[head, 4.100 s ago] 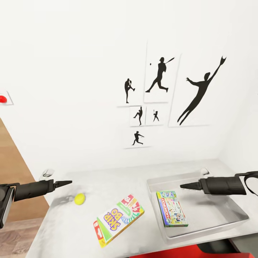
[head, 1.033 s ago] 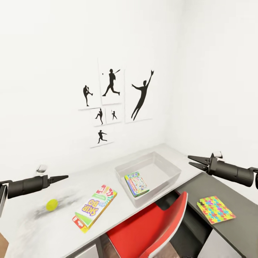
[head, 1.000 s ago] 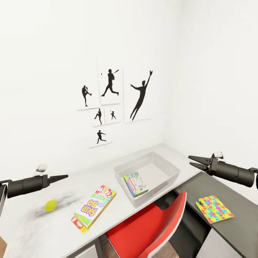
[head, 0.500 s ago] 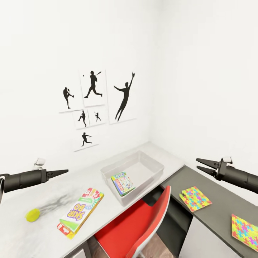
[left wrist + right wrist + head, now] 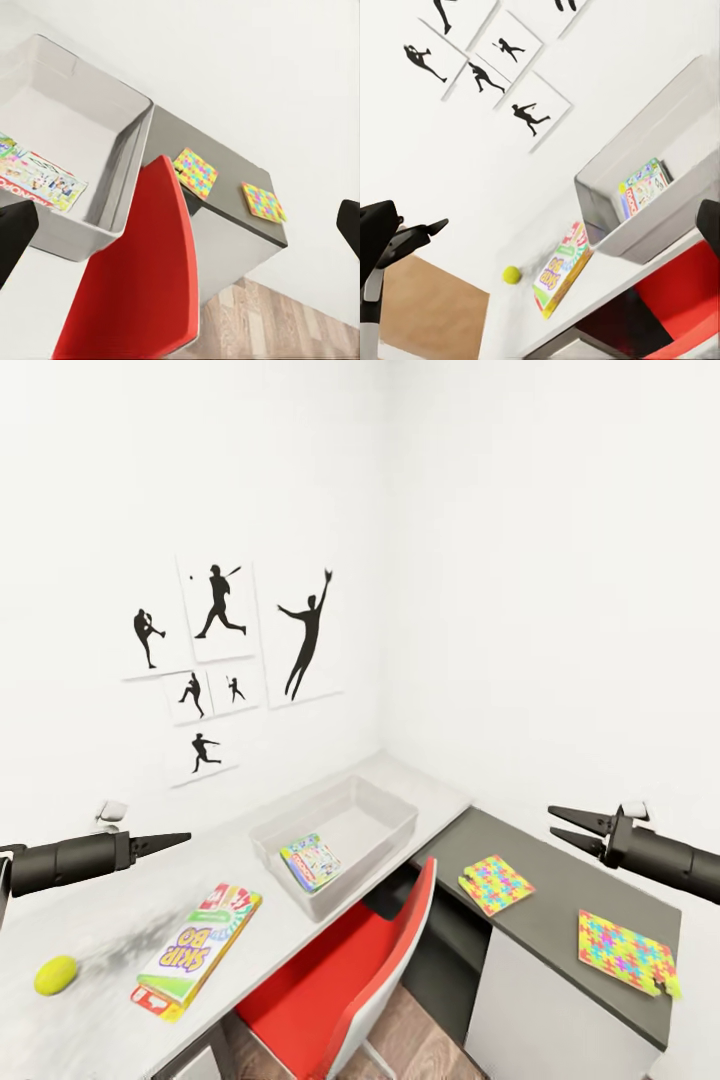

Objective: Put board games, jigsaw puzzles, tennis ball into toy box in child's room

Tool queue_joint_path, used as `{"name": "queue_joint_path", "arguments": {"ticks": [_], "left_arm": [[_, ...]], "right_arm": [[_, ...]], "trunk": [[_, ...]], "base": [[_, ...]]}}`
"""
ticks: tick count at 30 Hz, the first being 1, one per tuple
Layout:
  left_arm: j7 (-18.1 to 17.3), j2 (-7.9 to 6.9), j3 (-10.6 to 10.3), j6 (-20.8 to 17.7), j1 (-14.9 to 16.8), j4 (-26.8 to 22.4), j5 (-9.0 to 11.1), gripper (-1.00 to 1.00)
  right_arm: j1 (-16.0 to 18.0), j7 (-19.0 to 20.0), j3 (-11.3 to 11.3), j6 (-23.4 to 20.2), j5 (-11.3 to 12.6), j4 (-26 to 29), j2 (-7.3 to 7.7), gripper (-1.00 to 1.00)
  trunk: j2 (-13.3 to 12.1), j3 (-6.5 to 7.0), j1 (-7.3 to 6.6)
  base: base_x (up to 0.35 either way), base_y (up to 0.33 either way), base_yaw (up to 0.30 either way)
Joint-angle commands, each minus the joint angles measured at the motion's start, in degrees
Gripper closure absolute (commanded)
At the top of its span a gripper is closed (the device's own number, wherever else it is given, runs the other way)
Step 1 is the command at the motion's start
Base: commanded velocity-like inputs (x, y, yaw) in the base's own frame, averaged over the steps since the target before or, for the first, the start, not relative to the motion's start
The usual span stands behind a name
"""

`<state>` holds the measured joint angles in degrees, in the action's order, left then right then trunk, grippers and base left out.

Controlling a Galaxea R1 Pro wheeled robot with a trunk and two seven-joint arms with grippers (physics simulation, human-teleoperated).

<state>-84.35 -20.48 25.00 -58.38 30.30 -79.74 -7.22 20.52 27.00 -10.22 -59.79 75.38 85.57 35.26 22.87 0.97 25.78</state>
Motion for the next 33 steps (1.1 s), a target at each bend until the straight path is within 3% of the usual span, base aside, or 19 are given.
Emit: {"name": "queue_joint_path", "arguments": {"ticks": [1, 13, 23, 33], "left_arm": [[-0.56, -0.03, 0.07, -0.59, 0.02, -0.05, -0.6, -1.0], [-0.56, -0.08, 0.14, -0.59, 0.01, -0.04, -0.6, -1.0], [-0.56, -0.15, 0.19, -0.59, -0.01, -0.06, -0.6, -1.0], [-0.56, -0.28, 0.23, -0.59, 0.01, -0.06, -0.6, -1.0]], "right_arm": [[-0.01, 0.51, -0.04, -0.21, -0.49, -0.06, -0.01, -1.0], [-0.45, 0.51, -0.33, -0.21, -0.57, -0.18, -0.01, -1.0], [-1.97, 0.52, -4.04, -0.21, -0.4, -0.22, -0.04, -1.0], [-2.16, 0.52, -4.66, -0.21, -0.4, -0.22, -0.02, -1.0]], "trunk": [[0.05, 0.03, 0.0], [0.05, 0.76, 0.0], [0.05, 1.36, 0.0], [0.05, 1.97, 0.0]], "base": [[-0.262, 0.088, -0.243], [-0.25, 0.078, -0.243], [-0.04, 0.008, -0.242], [-0.072, 0.039, -0.242]]}}
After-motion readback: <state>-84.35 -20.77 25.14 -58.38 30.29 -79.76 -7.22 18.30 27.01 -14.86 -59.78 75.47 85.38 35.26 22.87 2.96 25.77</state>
